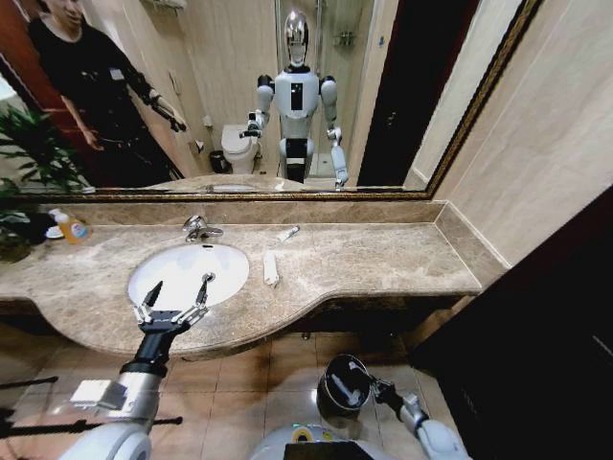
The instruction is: Pick up the trash from the sink and place it in the trash bin.
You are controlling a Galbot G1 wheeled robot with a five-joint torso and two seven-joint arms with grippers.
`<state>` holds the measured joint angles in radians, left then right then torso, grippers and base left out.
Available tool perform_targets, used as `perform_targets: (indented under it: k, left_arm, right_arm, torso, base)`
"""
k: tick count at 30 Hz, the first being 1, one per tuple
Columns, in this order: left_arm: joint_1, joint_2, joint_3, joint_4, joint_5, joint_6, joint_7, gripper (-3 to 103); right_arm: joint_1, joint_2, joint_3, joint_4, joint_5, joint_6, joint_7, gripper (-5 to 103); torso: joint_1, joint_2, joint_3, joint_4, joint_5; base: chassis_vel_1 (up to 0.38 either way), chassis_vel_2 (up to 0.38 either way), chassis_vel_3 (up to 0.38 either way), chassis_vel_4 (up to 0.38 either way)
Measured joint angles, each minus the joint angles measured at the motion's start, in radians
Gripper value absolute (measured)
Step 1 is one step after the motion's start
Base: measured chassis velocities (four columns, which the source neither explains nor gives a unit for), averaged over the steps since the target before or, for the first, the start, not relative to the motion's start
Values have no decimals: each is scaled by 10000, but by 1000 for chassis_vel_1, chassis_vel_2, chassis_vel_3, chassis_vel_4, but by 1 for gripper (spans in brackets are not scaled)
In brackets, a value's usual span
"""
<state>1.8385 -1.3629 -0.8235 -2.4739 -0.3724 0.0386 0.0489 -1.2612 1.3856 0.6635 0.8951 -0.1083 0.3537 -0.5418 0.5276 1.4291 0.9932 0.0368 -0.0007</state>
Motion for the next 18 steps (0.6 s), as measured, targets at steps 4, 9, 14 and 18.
perform_targets:
  k: [4,9,14,18]
  left_arm:
    - [0,0,0,0,0,0,0,100]
    - [0,0,0,0,0,0,0,100]
    - [0,0,1,0,0,0,0,100]
    - [0,0,1,0,0,0,0,100]
  right_arm:
    - [189,395,4,-91,-569,139,417,27]
    - [149,411,-8,18,-726,190,466,37]
    - [-836,-246,145,2251,354,-306,204,60]
    - [-2673,-1200,679,4802,1920,-1139,39,71]
  torso:
    - [0,0,0,1,5]
    - [0,0,0,0,8]
    - [0,-1,0,3,8]
    - [0,0,-1,-1,4]
  base:
    - [0,0,0,0]
    - [0,0,0,0]
    - [0,0,0,0]
    - [0,0,0,0]
